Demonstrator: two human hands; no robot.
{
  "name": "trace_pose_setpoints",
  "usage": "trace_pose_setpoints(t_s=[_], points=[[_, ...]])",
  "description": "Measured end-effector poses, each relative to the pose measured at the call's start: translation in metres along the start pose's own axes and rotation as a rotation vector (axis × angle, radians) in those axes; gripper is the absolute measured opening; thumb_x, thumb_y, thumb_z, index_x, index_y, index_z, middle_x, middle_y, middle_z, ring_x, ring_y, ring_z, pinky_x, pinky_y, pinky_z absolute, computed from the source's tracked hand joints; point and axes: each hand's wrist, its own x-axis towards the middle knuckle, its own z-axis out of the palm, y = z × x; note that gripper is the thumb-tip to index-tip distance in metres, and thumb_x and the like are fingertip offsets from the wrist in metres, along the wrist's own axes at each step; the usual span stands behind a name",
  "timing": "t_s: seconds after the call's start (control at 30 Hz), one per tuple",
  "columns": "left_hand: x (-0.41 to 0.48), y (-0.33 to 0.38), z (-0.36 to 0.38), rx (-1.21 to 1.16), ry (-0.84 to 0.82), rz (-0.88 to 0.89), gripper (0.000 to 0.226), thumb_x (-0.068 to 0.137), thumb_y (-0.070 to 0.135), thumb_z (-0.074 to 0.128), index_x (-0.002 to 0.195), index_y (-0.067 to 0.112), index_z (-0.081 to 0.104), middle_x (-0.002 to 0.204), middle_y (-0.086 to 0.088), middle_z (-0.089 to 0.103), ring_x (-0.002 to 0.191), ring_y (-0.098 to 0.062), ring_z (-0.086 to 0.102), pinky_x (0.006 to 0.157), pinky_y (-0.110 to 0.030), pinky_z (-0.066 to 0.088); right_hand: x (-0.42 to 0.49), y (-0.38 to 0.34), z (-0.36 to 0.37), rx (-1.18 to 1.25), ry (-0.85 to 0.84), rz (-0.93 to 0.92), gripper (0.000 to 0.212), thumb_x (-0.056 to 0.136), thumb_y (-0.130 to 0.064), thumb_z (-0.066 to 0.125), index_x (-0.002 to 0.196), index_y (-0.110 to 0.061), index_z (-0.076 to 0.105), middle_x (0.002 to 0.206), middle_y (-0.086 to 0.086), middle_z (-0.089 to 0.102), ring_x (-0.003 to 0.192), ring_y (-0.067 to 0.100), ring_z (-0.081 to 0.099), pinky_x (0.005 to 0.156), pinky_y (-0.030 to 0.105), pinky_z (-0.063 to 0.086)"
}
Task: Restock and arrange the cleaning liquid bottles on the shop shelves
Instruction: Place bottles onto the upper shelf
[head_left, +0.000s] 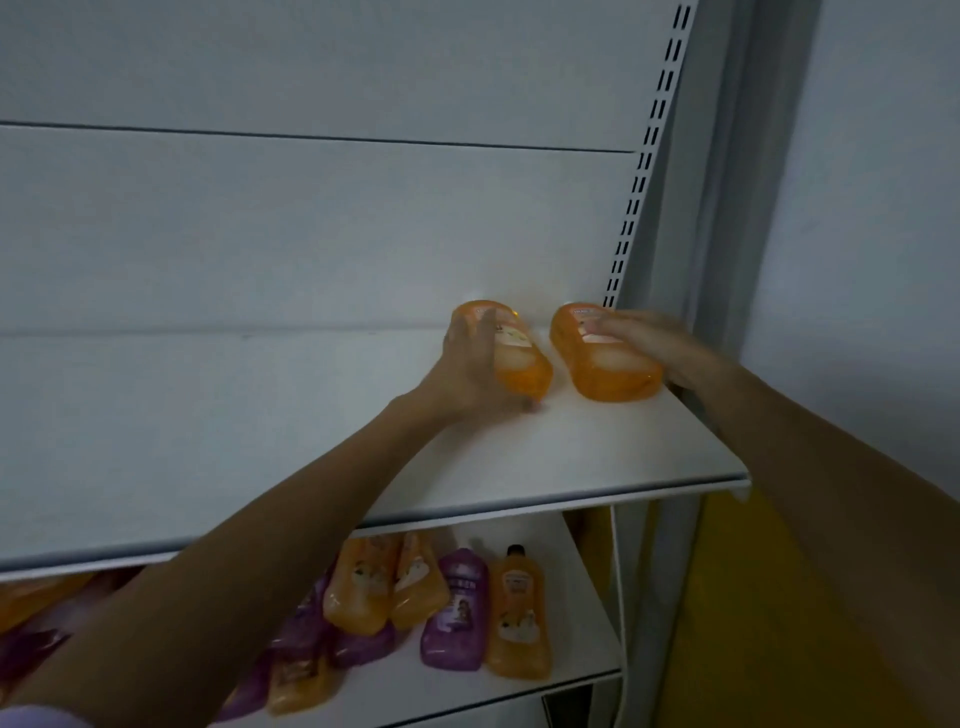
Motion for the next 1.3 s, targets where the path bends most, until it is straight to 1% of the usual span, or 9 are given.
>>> trace_pose_setpoints(t_s=[0.1,0.2,0.3,0.37,0.47,0.6,0.93,1.07,1.3], points=[[0.005,0.005,0.004,-0.038,0.077,0.023,0.112,0.044,0.058,0.066,0.138,0.006,0.034,0.141,-0.006,0.034,0.134,-0.017,0.028,0.102,-0.01,0.018,0.005,-0.001,-0.007,-0.01,-0.036,-0.023,0.038,0.08,-0.038,0.071,0.113,-0.025,0.06,0.095,0.0,0.065,0.08,0.015,0.063,0.07,0.028,0.051],[0.012,0.011,0.013,-0.02,0.039,0.001,0.109,0.055,0.046,0.077,0.143,0.009,0.025,0.148,-0.009,0.025,0.138,-0.02,0.022,0.099,-0.009,0.016,0.01,0.0,-0.01,-0.035,-0.067,-0.046,0.046,0.083,-0.039,0.068,0.122,-0.018,0.058,0.113,0.008,0.064,0.083,0.015,0.063,0.069,0.026,0.05],[0.018,0.015,0.017,0.027,0.038,-0.016,0.095,0.071,0.027,0.08,0.145,0.011,0.022,0.15,-0.007,0.023,0.138,-0.019,0.025,0.097,-0.01,0.02,0.013,-0.003,-0.012,-0.141,-0.038,-0.109,0.068,0.086,-0.044,0.063,0.142,-0.015,0.038,0.137,0.007,0.049,0.111,0.022,0.056,0.085,0.03,0.047],[0.013,0.018,0.014,0.048,0.039,-0.022,0.093,0.068,0.034,0.081,0.143,0.015,0.028,0.144,-0.002,0.034,0.133,-0.017,0.033,0.097,-0.012,0.023,0.011,-0.008,-0.013,-0.285,-0.012,-0.163,0.074,0.087,-0.047,0.06,0.147,-0.016,0.03,0.147,0.008,0.039,0.127,0.027,0.046,0.095,0.035,0.042],[0.001,0.019,-0.002,0.078,0.061,-0.05,0.095,0.061,0.056,0.075,0.139,0.017,0.037,0.14,-0.003,0.044,0.13,-0.022,0.041,0.104,-0.03,0.034,0.004,-0.02,-0.009,-0.347,0.053,-0.267,0.078,0.084,-0.049,0.063,0.148,-0.019,0.029,0.151,0.007,0.033,0.135,0.026,0.037,0.104,0.037,0.037],[-0.034,0.011,-0.042,0.193,0.16,-0.137,0.079,0.081,0.046,0.067,0.145,0.015,0.031,0.152,-0.005,0.031,0.139,-0.023,0.026,0.111,-0.035,0.024,-0.008,-0.056,0.021,-0.325,0.071,-0.44,0.075,0.083,-0.041,0.067,0.146,-0.019,0.034,0.149,0.005,0.037,0.136,0.023,0.036,0.109,0.036,0.035],[-0.25,-0.057,-0.171,0.302,0.525,-0.417,0.046,0.087,0.035,0.062,0.128,0.015,0.055,0.13,-0.003,0.057,0.116,-0.017,0.052,0.092,-0.02,0.034,-0.103,-0.156,0.241,-0.231,-0.217,-0.764,0.058,0.085,-0.029,0.067,0.137,-0.013,0.046,0.13,0.01,0.054,0.12,0.023,0.05,0.091,0.029,0.042],[-0.358,-0.082,-0.217,0.307,0.656,-0.592,0.04,0.088,0.029,0.062,0.124,0.012,0.058,0.127,-0.004,0.058,0.115,-0.016,0.053,0.091,-0.021,0.035,-0.182,-0.189,0.343,-0.192,-0.4,-0.884,0.055,0.085,-0.027,0.066,0.134,-0.013,0.048,0.127,0.008,0.055,0.118,0.022,0.05,0.09,0.027,0.042],[-0.516,-0.119,-0.263,0.301,0.815,-0.812,0.032,0.087,0.025,0.063,0.115,0.009,0.063,0.114,-0.01,0.065,0.105,-0.02,0.06,0.091,-0.03,0.046,-0.311,-0.213,0.471,-0.105,-0.526,-1.025,0.044,0.085,-0.019,0.064,0.126,-0.008,0.053,0.12,0.009,0.057,0.112,0.021,0.052,0.094,0.032,0.044]])
